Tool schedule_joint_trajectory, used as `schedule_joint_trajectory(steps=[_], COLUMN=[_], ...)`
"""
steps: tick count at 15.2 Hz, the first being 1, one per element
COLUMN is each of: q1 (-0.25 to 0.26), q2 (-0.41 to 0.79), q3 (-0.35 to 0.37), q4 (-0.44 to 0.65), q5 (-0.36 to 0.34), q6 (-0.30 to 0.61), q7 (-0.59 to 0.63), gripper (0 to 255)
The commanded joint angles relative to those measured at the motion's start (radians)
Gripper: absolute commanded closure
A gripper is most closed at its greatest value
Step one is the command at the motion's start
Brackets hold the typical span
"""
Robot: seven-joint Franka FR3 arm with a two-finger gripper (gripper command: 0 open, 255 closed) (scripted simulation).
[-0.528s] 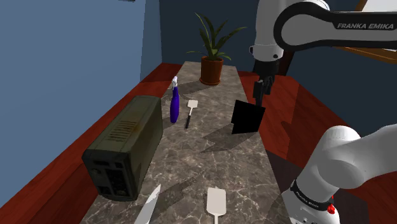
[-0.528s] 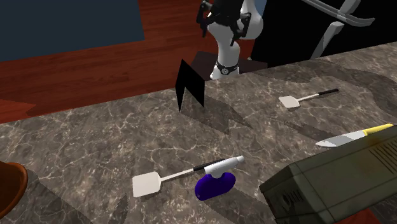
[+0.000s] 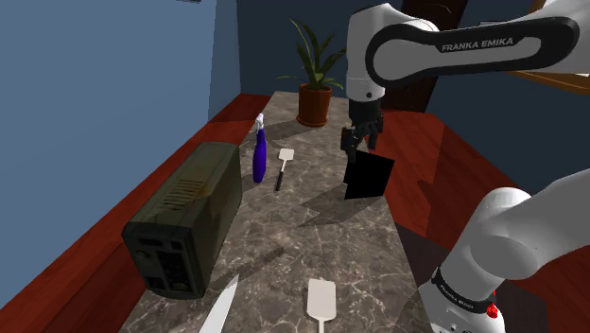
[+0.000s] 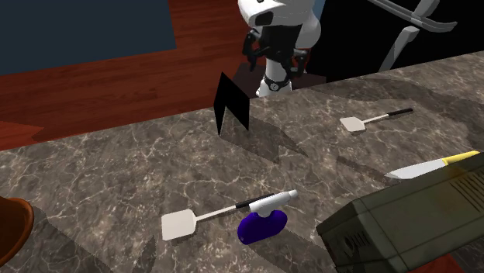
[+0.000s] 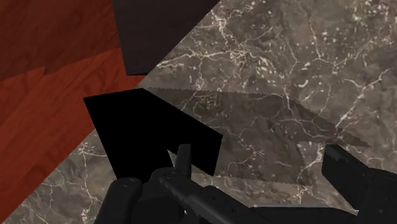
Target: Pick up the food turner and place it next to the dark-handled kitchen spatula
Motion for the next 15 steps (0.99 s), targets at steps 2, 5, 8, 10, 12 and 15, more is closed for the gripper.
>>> schedule_joint_trajectory(steps=[2, 5, 8, 10, 12, 15], q1=[-0.021, -0.039, -0.055, -0.065, -0.073, -0.082], q2=[0.110, 0.219, 0.329, 0.403, 0.476, 0.584], q3=[0.020, 0.036, 0.045, 0.049, 0.049, 0.043], q4=[0.036, 0.087, 0.148, 0.194, 0.244, 0.327], q5=[0.022, 0.035, 0.042, 0.045, 0.045, 0.045], q6=[0.080, 0.146, 0.205, 0.239, 0.269, 0.307], q7=[0.100, 0.194, 0.284, 0.342, 0.398, 0.477], gripper=[0, 0, 0, 0, 0, 0])
